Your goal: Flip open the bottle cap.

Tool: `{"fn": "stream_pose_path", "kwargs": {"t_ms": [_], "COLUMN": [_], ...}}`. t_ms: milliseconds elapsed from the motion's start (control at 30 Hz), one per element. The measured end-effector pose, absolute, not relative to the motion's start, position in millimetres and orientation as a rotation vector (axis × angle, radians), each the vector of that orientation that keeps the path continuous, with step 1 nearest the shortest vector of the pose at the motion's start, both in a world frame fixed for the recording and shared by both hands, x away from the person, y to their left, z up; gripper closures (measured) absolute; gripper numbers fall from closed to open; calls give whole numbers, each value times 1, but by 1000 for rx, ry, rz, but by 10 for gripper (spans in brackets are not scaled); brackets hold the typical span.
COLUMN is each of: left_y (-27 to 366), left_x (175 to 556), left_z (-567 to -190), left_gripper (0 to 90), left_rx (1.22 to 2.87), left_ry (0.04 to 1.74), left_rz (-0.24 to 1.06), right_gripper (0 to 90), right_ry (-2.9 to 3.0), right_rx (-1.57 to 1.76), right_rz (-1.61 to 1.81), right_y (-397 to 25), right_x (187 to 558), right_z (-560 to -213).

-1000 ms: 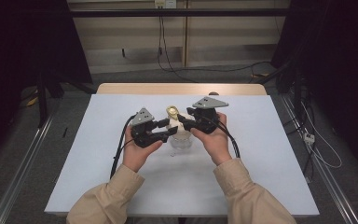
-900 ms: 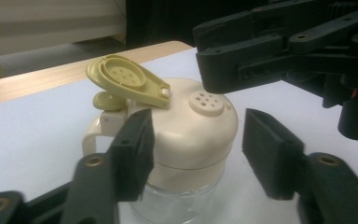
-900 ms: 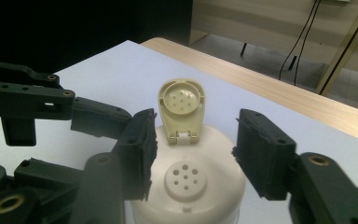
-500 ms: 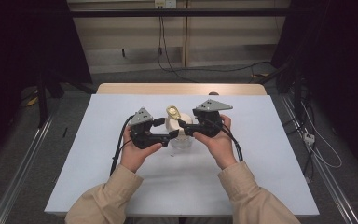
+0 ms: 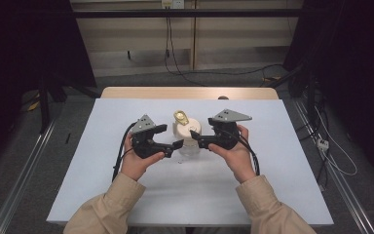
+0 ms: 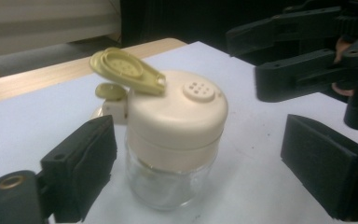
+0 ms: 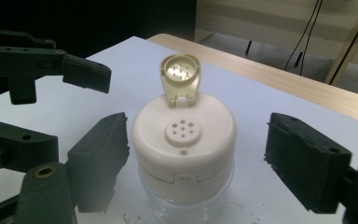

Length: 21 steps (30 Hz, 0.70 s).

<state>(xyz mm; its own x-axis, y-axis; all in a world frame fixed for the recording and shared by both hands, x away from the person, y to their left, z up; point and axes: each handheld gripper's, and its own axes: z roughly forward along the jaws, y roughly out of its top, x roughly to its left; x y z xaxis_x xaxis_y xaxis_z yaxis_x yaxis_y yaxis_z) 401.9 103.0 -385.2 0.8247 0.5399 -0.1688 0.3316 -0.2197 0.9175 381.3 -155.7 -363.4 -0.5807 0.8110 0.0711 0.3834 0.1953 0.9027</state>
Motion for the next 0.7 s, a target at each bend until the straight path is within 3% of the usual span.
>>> {"fn": "stream_pose_path", "kwargs": {"t_ms": [700], "left_y": [122], "left_x": [396], "left_z": [-393], "left_gripper": [56], "left_rx": [1844], "left_ry": [665], "left_rz": [233], "right_gripper": [149], "right_ry": [2071], "right_rx": [1122], "right_rz": [1320], "right_y": [-187], "right_x": [356], "right_z": [-389]}}
